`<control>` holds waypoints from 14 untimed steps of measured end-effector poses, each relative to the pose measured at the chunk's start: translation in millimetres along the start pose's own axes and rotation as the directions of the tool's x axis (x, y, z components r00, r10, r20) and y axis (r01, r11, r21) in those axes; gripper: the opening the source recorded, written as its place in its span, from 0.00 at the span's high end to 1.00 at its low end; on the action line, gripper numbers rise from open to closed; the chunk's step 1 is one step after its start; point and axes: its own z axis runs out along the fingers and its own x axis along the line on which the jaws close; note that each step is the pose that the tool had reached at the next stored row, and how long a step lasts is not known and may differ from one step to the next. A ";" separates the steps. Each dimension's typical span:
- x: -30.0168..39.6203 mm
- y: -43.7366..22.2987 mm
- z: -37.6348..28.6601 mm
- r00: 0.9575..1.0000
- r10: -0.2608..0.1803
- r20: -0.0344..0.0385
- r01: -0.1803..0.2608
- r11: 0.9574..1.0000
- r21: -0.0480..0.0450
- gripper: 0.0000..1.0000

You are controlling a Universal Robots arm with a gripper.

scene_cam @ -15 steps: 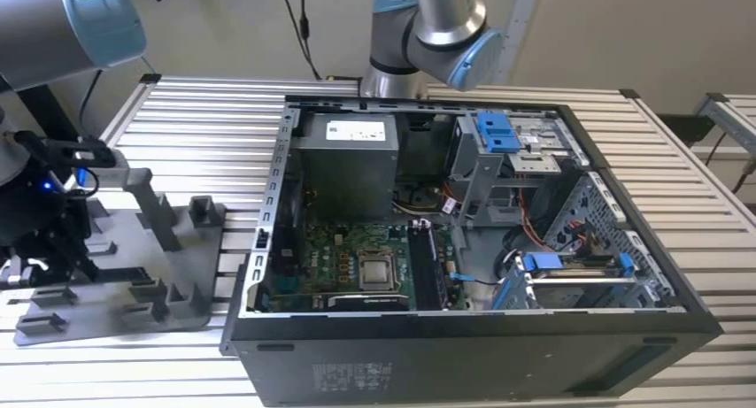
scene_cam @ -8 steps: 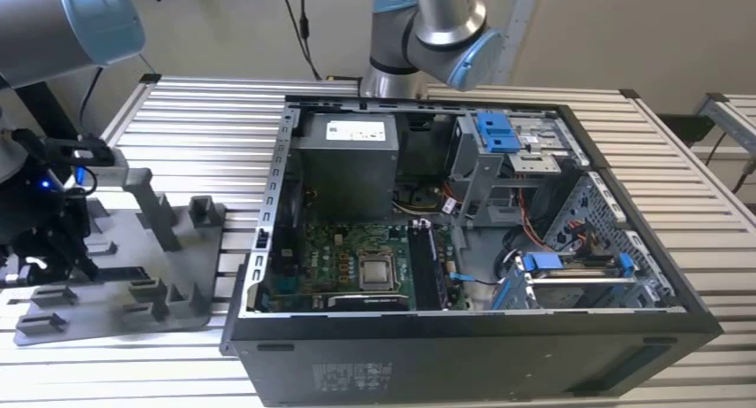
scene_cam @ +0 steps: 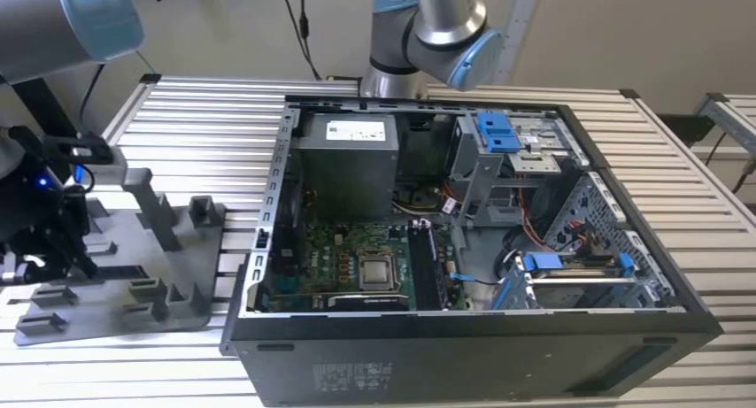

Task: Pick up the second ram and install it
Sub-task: 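Pick up the second ram and move it above second insertion slot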

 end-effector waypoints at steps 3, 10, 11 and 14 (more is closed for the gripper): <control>0.0 -0.1 -2.0 1.000 0.000 0.000 0.000 1.000 0.000 0.86; -0.3 -0.1 -15.4 1.000 0.000 0.001 0.000 1.000 0.000 0.86; -0.3 -0.1 -16.1 1.000 0.000 0.000 0.000 1.000 0.000 0.86; -0.4 -0.2 -18.5 1.000 0.000 0.001 0.000 1.000 0.000 0.86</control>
